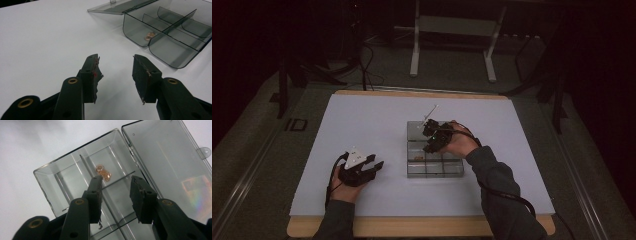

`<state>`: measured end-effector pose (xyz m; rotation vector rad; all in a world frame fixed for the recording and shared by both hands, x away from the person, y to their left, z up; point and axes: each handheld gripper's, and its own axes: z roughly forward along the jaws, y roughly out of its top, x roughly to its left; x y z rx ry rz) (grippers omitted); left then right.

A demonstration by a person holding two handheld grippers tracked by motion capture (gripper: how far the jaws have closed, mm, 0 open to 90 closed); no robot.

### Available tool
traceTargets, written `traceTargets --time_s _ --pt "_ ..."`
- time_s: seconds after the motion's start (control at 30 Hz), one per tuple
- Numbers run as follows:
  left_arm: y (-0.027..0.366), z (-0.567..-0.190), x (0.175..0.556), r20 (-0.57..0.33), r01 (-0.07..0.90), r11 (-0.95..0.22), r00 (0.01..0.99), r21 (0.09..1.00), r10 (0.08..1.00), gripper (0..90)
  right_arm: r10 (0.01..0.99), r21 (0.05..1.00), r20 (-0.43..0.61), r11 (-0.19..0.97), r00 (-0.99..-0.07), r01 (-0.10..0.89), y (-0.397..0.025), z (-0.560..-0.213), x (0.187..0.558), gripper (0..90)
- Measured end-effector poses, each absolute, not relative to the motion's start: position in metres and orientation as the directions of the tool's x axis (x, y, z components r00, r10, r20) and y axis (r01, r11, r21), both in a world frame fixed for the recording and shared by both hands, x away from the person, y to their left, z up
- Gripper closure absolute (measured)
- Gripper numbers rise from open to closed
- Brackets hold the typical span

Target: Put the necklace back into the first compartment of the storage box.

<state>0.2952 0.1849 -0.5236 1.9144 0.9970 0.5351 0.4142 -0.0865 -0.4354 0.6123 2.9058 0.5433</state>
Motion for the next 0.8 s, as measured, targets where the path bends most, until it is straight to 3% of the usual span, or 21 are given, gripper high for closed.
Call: traceTargets --time_s 0.8 --pt "0.184 -0.524 0.295 -0.023 0.430 -0.285 0.585 0.856 0.811 56.5 0.479 0.431 -0.029 0.798 -0.877 0.421 -0.105 -0.433 0.419 56.2"
